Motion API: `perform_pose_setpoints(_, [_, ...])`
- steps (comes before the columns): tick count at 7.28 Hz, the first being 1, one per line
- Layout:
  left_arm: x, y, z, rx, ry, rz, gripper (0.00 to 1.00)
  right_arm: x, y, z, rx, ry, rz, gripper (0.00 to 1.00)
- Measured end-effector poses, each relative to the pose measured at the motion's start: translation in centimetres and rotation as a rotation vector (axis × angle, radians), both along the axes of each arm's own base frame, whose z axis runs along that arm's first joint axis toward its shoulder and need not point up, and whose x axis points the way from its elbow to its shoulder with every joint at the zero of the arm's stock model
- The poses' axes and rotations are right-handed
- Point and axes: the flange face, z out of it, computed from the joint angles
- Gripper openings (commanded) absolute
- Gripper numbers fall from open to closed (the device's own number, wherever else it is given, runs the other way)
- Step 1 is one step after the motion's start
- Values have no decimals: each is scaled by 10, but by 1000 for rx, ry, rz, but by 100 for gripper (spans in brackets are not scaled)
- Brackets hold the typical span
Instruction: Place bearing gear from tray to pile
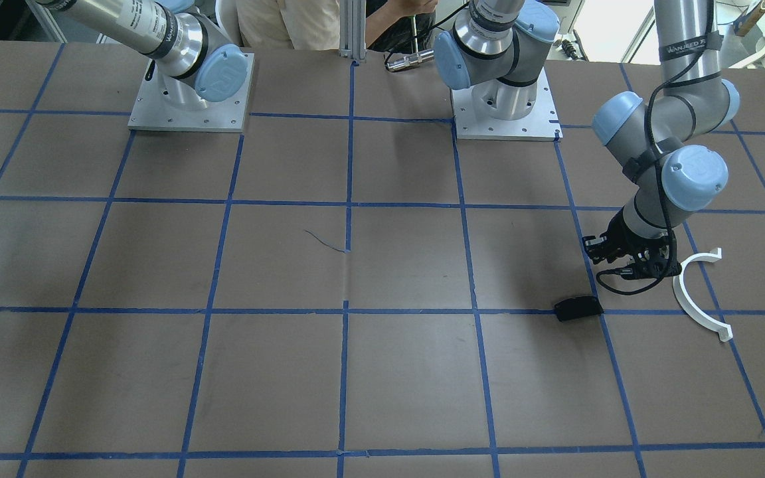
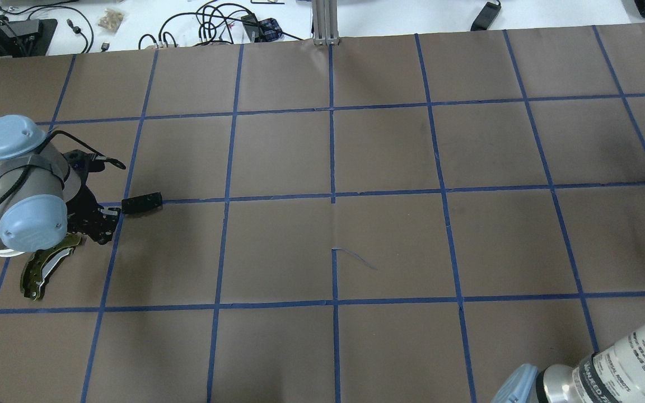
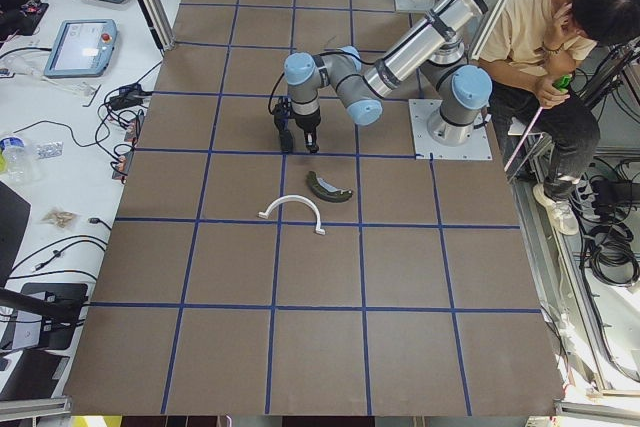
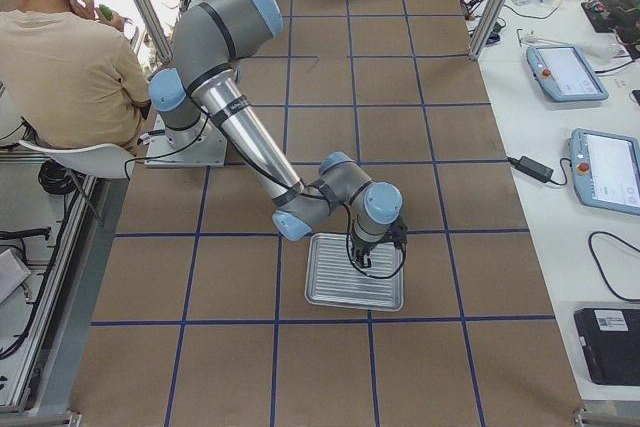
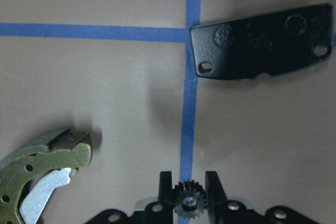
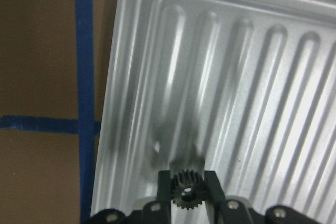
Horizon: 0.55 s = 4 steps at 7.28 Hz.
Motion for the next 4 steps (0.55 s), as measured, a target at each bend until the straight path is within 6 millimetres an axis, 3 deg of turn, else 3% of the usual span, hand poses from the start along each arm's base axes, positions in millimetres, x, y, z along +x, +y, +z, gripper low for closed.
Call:
perform_pose_setpoints(1, [11,0,-5,8,4,8,0,-1,-2,13,9,-10,1,0])
perform_pose_setpoints(3, [21,2,-14,14,7,22,99,16,-8,46,12,-31,-6,0])
perform_pose_setpoints(4, [20,2,-15,13,8,23,100,40,-18,61,2,-40,2,0])
